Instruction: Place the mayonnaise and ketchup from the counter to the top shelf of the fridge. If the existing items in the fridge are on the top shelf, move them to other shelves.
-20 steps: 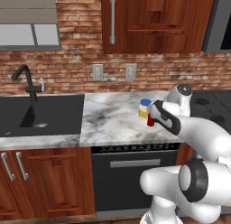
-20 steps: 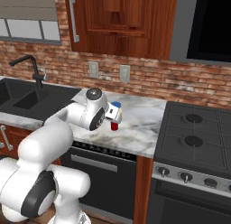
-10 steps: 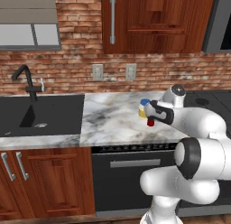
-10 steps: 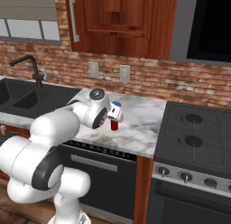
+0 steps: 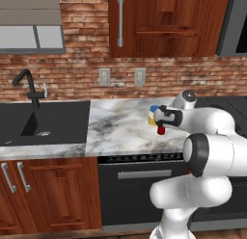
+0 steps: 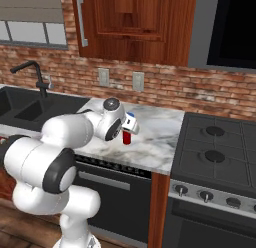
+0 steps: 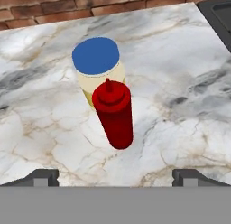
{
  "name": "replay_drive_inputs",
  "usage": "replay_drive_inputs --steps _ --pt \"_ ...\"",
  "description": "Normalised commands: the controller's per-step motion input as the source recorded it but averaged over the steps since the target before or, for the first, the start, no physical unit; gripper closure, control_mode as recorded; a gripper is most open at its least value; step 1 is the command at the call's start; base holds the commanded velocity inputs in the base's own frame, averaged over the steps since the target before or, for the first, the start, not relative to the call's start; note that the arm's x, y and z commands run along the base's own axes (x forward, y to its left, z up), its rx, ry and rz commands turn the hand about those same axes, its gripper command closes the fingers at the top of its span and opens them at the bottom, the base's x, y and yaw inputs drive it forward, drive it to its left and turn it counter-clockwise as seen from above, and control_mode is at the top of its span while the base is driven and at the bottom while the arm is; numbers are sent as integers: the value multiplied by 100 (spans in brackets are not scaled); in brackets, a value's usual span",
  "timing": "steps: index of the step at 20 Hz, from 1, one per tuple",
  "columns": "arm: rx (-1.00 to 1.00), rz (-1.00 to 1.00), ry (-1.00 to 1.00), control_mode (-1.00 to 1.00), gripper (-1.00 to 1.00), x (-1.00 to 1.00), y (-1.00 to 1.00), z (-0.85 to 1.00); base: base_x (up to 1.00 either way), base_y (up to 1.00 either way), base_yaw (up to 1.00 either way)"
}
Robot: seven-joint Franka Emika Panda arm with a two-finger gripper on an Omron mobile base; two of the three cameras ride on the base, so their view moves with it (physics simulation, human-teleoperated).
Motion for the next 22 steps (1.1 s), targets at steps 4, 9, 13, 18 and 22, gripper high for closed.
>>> replay_drive_inputs --steps 4,9,13,18,22 --pt "0 0 0 -100 -100 21 0 -6 0 0 0" --pt "0 0 0 -100 -100 23 0 -7 0 0 0" --pt "0 0 0 -100 -100 21 0 -6 0 0 0" --pt "0 0 0 -100 -100 12 0 -8 0 0 0" --pt "0 0 0 -100 -100 8 0 -12 0 0 0"
